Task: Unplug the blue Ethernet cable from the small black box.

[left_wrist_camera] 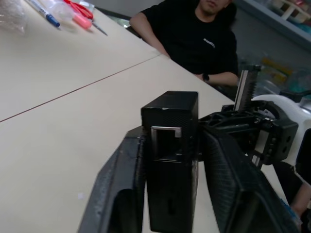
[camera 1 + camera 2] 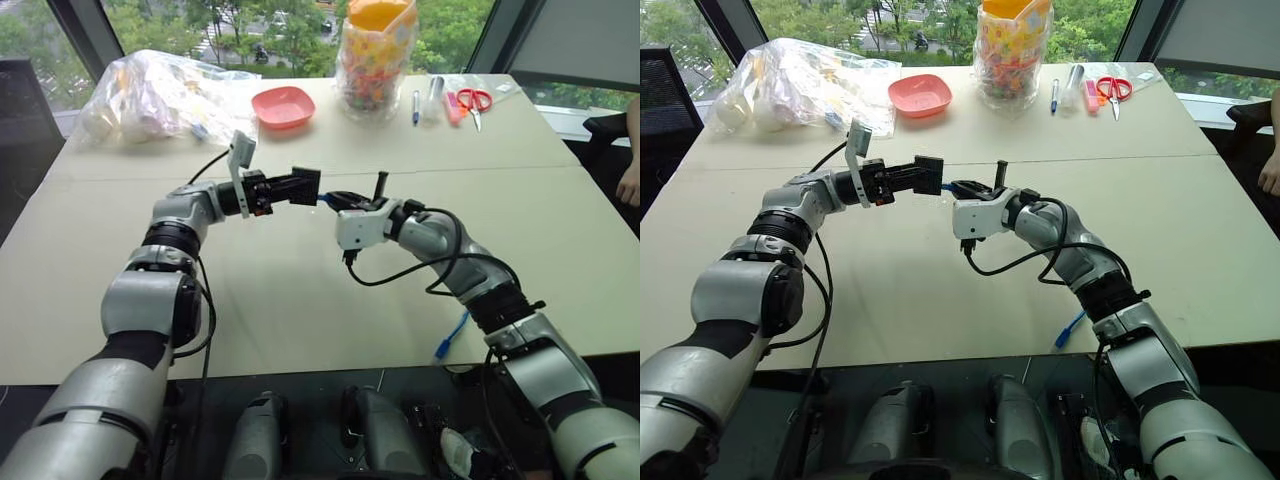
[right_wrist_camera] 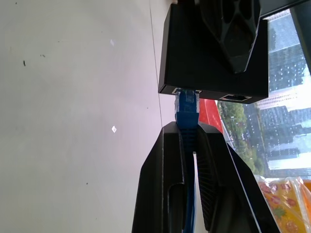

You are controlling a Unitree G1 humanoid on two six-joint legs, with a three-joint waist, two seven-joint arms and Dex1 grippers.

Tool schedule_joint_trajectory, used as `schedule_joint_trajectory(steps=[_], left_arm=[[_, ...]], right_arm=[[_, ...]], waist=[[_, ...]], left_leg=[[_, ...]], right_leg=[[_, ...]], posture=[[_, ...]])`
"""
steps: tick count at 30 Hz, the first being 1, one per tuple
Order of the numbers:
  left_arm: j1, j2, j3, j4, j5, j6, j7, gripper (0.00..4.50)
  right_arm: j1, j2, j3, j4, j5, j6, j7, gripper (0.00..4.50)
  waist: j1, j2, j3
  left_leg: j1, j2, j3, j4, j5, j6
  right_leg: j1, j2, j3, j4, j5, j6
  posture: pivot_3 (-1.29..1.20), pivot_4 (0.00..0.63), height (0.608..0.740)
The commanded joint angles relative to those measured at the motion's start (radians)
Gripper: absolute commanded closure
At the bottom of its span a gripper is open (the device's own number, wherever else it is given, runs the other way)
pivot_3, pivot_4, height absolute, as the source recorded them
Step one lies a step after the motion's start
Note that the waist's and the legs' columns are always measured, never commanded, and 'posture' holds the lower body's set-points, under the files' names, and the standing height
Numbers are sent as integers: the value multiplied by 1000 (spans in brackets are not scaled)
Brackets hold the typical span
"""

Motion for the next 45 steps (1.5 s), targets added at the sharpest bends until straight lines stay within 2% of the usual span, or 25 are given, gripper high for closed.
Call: schedule_joint_trajectory(steps=[1, 2, 6, 7, 9, 11, 14, 16, 18, 25, 39, 42, 45], left_arm=[[-33, 17, 39, -9, 0, -3, 11, 3994], [-31, 17, 41, -10, 2, -5, 15, 3994], [-22, 22, 68, -15, -3, 10, 41, 3994], [-19, 28, 90, -15, -21, 33, 43, 3994], [-13, 47, 152, -16, -73, 107, 39, 3994], [-1, 56, 207, -30, -129, 197, 10, 3994], [26, 50, 261, -85, -201, 331, -39, 3994], [69, 28, 261, -174, -238, 421, -61, 3994], [113, 4, 257, -274, -277, 508, -58, 3994], [267, -84, 239, -599, -382, 687, 51, 3994], [311, -104, 234, -682, -462, 712, 136, 3994], [313, -105, 232, -685, -471, 711, 141, 3994], [314, -105, 227, -687, -478, 708, 144, 3994]], right_arm=[[-1, -1, -17, -75, 17, -7, 17, 4500], [2, 0, -18, -77, 24, -5, 23, 4500], [49, 6, -65, -143, 107, 71, 74, 2673], [92, 18, -108, -204, 172, 164, 98, 2160], [199, 102, -233, -369, 397, 420, 115, 1182], [293, 247, -367, -539, 719, 717, 81, 1182], [378, 364, -474, -710, 1099, 1025, 64, 1182], [383, 426, -535, -751, 1277, 1132, -2, 1182], [370, 463, -570, -768, 1376, 1180, -62, 1182], [344, 507, -562, -765, 1448, 1182, -172, 1182], [334, 511, -565, -730, 1575, 1161, -213, 1182], [333, 511, -553, -721, 1573, 1152, -211, 1960], [335, 511, -538, -712, 1571, 1145, -209, 3384]], waist=[[-2, 0, 0], [-2, 0, 0], [-1, 0, 0], [-1, 0, 0], [3, -1, 0], [3, -1, 0], [2, -1, 0], [2, -1, 0], [2, -1, 0], [2, 0, 0], [2, 0, 0], [2, 0, 0], [2, 0, 0]], left_leg=[[0, 0, 0, 0, 0, 0], [0, 0, 0, 0, 0, 0], [0, 0, -2, 0, 0, 0], [0, 0, -2, 0, 0, 0], [0, 0, -2, 0, 0, 0], [0, 1, -6, 0, 0, 0], [0, 3, -6, 0, 0, 0], [1, 5, -6, 1, 0, 0], [1, 5, -6, 1, 0, 0], [1, 6, -6, 1, 0, 0], [1, 6, -6, 1, 0, 0], [1, 6, -6, 1, 0, 0], [1, 6, -6, 1, 0, 0]], right_leg=[[0, 0, 0, 0, 0, 0], [0, 0, 0, 0, 0, 0], [0, 0, 0, 0, 0, 0], [0, 0, 0, 0, 0, 0], [0, 0, 0, 0, 0, 0], [1, 0, -1, 0, 1, -2], [1, 0, -1, 1, 2, -3], [2, 0, -1, 1, 2, -3], [2, 0, -1, 1, 2, -2], [2, 1, -1, 0, 2, -3], [2, 1, -1, 0, 2, -3], [2, 1, -1, 0, 2, -3], [1, 1, -1, 0, 2, -3]], posture=[[0, 150, 740], [0, 150, 740], [0, 150, 740], [0, 150, 740], [0, 150, 740], [0, 150, 740], [0, 150, 740], [0, 150, 740], [0, 150, 740], [0, 150, 740], [0, 150, 740], [0, 150, 740], [0, 150, 740]])
